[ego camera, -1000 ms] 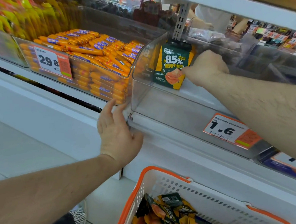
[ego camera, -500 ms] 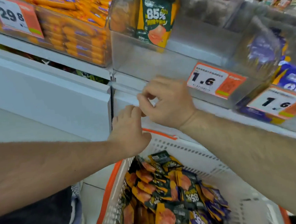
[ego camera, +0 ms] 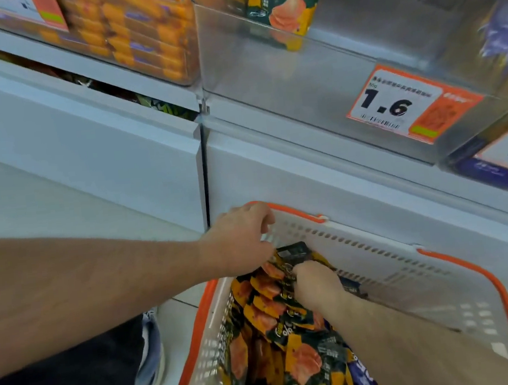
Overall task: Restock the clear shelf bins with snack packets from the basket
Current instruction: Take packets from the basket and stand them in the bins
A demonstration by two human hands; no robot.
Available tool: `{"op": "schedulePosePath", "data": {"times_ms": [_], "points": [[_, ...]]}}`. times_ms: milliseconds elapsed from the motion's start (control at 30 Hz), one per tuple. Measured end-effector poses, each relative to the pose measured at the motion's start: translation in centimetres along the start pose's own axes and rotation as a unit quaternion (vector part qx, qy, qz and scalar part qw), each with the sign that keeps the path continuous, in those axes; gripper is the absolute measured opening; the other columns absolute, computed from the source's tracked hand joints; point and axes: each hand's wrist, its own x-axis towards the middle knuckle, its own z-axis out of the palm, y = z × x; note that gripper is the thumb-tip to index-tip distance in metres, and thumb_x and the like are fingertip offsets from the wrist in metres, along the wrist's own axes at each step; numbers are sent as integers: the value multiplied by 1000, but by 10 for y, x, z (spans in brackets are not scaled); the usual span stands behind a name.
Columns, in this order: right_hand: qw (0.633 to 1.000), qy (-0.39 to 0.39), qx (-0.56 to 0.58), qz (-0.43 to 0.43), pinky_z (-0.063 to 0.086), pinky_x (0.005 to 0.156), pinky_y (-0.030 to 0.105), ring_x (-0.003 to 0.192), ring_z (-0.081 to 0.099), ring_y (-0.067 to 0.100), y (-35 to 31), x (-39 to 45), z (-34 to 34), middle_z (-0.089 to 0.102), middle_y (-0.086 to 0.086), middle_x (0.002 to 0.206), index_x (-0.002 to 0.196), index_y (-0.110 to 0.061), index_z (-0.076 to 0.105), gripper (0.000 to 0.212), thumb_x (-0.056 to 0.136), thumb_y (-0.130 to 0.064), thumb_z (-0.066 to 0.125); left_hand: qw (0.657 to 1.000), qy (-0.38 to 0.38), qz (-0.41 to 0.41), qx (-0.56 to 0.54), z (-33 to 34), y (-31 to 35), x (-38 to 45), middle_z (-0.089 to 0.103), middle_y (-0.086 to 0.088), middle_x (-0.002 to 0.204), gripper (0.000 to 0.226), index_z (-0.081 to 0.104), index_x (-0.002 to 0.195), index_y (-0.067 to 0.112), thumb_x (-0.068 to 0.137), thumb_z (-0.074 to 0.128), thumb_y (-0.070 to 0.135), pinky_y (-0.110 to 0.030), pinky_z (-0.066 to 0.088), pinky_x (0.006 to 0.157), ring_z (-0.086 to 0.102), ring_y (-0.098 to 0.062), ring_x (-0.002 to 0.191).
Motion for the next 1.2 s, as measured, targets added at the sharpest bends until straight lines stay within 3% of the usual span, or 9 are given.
{"op": "schedulePosePath", "data": {"times_ms": [133, 267, 433, 567, 700, 800, 967, 1067, 1200], "points": [[995, 100, -13, -11, 47, 79, 34, 93, 62, 25, 0, -8, -17, 63, 3, 102, 98, -17, 61, 16, 94, -17, 47, 1000, 2, 16, 6, 0, -2, -1, 52, 9, 108, 30, 45, 111, 27, 84, 57, 18, -29, 43, 86, 49, -14, 97], [970, 110, 205, 71, 48, 67, 34, 75, 60, 21, 10, -26, -48, 66, 9, 84, 85, -10, 62, 23, 94, -21, 44, 986, -45, 113, 111, -8, -4, -1, 51, 9, 126, 46, 47, 127, 25, 83, 60, 27, -29, 38, 105, 45, -12, 120], [727, -39, 648, 222, 52, 54, 30, 63, 68, 22, 12, -52, -82, 74, 17, 87, 110, -2, 59, 21, 93, -10, 49, 935, -101, 233, 247, -4, 0, -2, 31, 5, 150, 87, 30, 146, 26, 75, 68, 58, -30, 16, 117, 24, -14, 139], [614, -123, 756, 191, 41, 40, 21, 46, 57, 17, 10, -76, -107, 67, 13, 72, 114, -2, 58, 24, 95, -9, 46, 938, -36, 273, 209, 0, 10, -3, 51, 4, 136, 56, 50, 134, 27, 82, 68, 38, -39, 31, 114, 46, -18, 126], [685, -87, 696, 195, 38, 44, 22, 45, 53, 17, 13, -87, -125, 62, 9, 59, 76, -5, 63, 35, 96, -25, 42, 992, 40, 118, -19, -14, 17, 2, 71, 4, 100, 20, 70, 108, 20, 88, 69, 24, -34, 53, 83, 66, -16, 94], [686, 8, 713, 144, 31, 48, 26, 44, 44, 16, 17, -92, -132, 60, 7, 59, 74, -6, 60, 26, 88, -25, 49, 974, 22, 25, -223, -25, 22, 10, 75, 4, 97, 22, 69, 100, 20, 80, 73, 29, -39, 56, 87, 71, -16, 92], [719, 33, 694, 2, 29, 49, 24, 47, 36, 13, 11, -108, -158, 49, 7, 66, 90, -8, 56, 9, 89, -13, 63, 934, -15, 34, -355, -45, 48, 12, 76, -3, 98, 12, 67, 98, 16, 93, 62, 6, -44, 57, 88, 72, -23, 94], [776, 94, 621, -61, 25, 42, 21, 45, 27, 12, 6, -117, -188, 47, 10, 65, 96, -3, 65, 13, 96, -14, 58, 921, 45, 62, -382, -61, 64, 12, 76, -7, 96, 11, 68, 98, 12, 94, 61, 5, -40, 56, 83, 70, -20, 86], [769, 163, 607, -114, 21, 41, 23, 48, 20, 20, -2, -126, -235, 43, 15, 68, 87, -8, 68, 13, 91, -17, 61, 884, 124, 98, -440, -84, 84, 15, 75, 0, 81, 11, 68, 90, 11, 95, 59, 9, -28, 56, 68, 68, -12, 72]]}}
